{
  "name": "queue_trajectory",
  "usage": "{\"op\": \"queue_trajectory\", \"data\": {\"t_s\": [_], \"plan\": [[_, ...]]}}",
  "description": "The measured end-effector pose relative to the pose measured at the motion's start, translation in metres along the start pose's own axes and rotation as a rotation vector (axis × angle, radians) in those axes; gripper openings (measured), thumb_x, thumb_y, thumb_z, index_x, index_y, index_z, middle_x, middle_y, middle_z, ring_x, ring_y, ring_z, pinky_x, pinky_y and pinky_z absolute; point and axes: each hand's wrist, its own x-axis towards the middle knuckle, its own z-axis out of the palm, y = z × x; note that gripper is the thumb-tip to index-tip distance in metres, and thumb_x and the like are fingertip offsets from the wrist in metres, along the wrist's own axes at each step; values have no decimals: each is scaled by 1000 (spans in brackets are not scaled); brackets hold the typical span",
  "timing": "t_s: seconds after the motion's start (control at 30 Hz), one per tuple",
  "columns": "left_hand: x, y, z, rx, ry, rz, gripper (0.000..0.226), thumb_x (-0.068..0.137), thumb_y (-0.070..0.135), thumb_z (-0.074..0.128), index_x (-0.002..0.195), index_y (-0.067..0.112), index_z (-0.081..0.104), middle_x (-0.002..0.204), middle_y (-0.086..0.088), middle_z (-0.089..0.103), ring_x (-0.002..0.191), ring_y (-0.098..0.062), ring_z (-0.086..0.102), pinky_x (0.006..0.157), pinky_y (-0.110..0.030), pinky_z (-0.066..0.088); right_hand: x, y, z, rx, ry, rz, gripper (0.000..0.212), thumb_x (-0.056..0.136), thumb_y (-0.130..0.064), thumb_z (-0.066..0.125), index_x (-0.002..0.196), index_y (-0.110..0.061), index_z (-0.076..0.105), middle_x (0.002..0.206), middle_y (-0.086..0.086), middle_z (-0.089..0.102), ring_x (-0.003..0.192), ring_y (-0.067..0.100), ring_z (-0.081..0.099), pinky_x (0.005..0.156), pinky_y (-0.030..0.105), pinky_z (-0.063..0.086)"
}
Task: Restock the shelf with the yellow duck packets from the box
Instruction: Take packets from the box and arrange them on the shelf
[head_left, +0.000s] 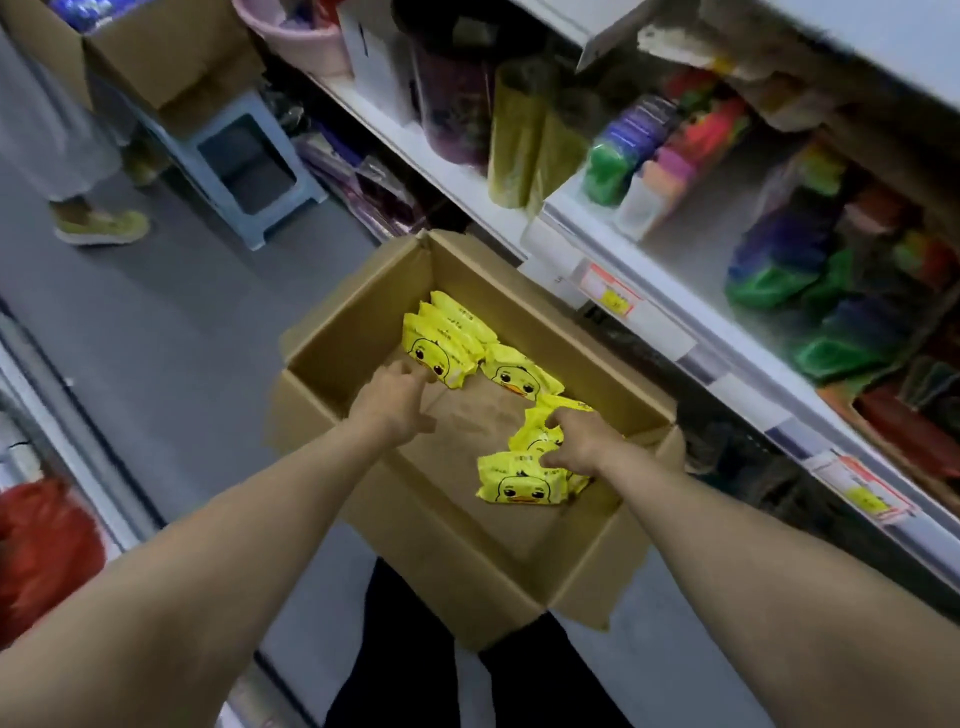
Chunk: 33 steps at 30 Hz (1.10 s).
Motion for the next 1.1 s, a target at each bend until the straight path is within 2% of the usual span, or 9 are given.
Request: {"op": "queue_trajectory", "data": {"t_s": [0.3,0.5,0.67,0.83,0.97,1.03,1.1], "plan": [[128,-25,8,225,-46,202,71,83,36,72,144,26,38,143,-13,37,130,-33,37,100,-44,40,65,-5,52,51,-75,120,67,80,-37,78,140,-25,50,138,6,55,128,27,51,97,34,45],[180,-45,22,245,-82,288,75,80,41,74,144,29,38,148,-10,31,136,-32,31,106,-43,37,99,-5,80,-3,-120,119,76,78,-43,80,144,-29,45,144,1,48,136,26,38,105,38,41],[209,-51,37,271,-102,343,77,79,43,75,145,31,38,148,-6,29,137,-29,28,108,-39,33,119,-6,96,-179,-128,96,77,72,-50,80,139,-33,46,142,-2,42,132,24,34,102,39,41],[221,-57,49,302,18,401,71,76,33,79,136,24,43,134,-7,40,126,-28,39,96,-40,41,128,-11,111,-391,-103,77,88,70,-49,82,142,-25,37,142,6,38,134,28,32,108,40,33],[225,-61,58,327,95,415,66,79,19,76,135,18,41,133,-8,40,120,-27,43,92,-36,43,129,-12,123,-494,-75,82,69,81,-33,73,141,-23,40,141,6,40,134,27,32,109,39,30],[228,-59,58,394,102,423,61,84,17,71,136,18,39,132,-8,41,119,-27,43,92,-37,44,129,-9,125,-498,-82,94,58,82,-41,71,135,-30,49,137,2,45,131,25,35,106,38,31],[230,-56,58,507,93,436,53,87,17,64,133,20,38,130,-7,43,120,-27,43,92,-38,42,129,-5,125,-461,-104,106,57,79,-50,73,130,-33,56,133,0,49,129,23,36,104,37,33]]}}
